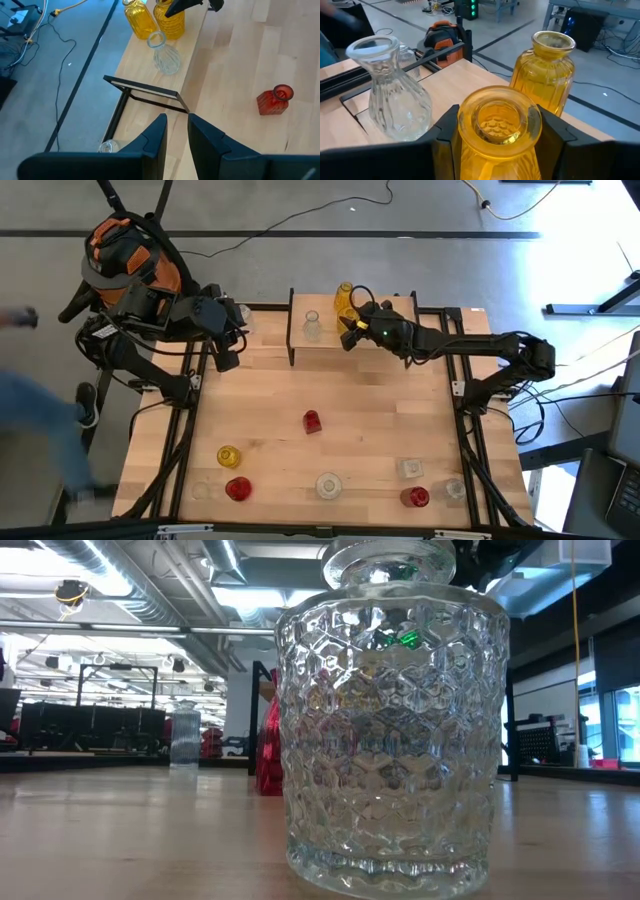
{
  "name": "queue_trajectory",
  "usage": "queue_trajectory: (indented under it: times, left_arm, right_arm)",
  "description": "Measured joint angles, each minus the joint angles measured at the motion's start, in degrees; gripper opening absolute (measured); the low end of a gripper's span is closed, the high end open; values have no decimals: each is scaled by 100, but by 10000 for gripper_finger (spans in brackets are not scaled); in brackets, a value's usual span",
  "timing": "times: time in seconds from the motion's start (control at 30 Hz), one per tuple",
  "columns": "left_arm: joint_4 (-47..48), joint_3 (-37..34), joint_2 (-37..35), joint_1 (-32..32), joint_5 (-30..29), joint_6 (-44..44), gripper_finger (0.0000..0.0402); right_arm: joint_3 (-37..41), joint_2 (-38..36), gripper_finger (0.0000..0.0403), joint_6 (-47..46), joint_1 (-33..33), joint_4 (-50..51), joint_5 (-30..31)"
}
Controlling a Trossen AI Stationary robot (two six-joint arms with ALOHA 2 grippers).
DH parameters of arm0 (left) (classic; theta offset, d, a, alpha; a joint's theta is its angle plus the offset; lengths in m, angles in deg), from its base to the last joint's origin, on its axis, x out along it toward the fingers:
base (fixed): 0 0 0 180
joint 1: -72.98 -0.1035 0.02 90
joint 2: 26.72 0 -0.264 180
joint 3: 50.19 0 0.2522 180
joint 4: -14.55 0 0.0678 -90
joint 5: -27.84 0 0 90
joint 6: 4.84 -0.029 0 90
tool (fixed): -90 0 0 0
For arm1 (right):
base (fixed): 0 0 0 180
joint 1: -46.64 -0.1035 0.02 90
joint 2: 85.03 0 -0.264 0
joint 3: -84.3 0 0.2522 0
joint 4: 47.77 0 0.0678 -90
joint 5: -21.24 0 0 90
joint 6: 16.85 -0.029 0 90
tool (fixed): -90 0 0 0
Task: Sort vases onto shelf
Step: Put the yellow vase on the shelf aligned with the other yellow vase
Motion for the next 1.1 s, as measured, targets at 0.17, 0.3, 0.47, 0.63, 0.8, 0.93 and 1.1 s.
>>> queue_trajectory:
  times: [0.17,0.3,0.47,0.63,0.8,0.93,1.1]
  left_arm:
    - [0,0,1,0,-4,0,69]
    - [2,0,-1,0,-1,2,69]
    - [2,0,1,0,-1,2,69]
    - [2,0,-1,0,-1,3,69]
    - [2,0,-1,0,-2,2,69]
    - [2,0,1,0,-1,2,69]
    - [2,0,1,-2,-3,4,69]
  right_arm:
    - [-4,121,146,3,119,-191,-127]
    - [-7,257,146,4,115,-403,-201]
    - [-7,335,146,7,112,-577,-204]
    - [-7,340,146,4,143,-578,-97]
    - [-4,340,146,12,158,-580,-156]
    - [0,341,152,11,156,-578,-155]
    - [3,344,190,16,155,-566,-156]
